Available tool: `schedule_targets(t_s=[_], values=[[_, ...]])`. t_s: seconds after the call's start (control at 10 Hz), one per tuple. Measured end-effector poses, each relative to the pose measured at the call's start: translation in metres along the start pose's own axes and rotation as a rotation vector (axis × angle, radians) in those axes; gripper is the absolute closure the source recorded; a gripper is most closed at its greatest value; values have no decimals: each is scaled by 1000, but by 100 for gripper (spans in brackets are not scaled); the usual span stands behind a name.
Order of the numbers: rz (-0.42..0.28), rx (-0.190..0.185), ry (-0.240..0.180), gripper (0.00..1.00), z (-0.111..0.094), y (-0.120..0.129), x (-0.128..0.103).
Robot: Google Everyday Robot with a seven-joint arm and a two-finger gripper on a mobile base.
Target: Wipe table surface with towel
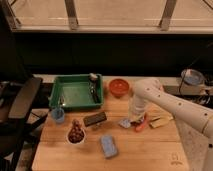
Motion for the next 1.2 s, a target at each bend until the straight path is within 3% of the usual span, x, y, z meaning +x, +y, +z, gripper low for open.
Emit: schedule_targets(t_s=[0.2,0.4,0.7,0.9,1.2], values=[[23,-6,36,100,1,-16,16],[15,9,63,100,-3,-47,23],[-36,35,55,100,-5,-69,-3],[-90,50,22,100,-4,-69,-34],[-118,46,-6,100,-5,-40,-50]])
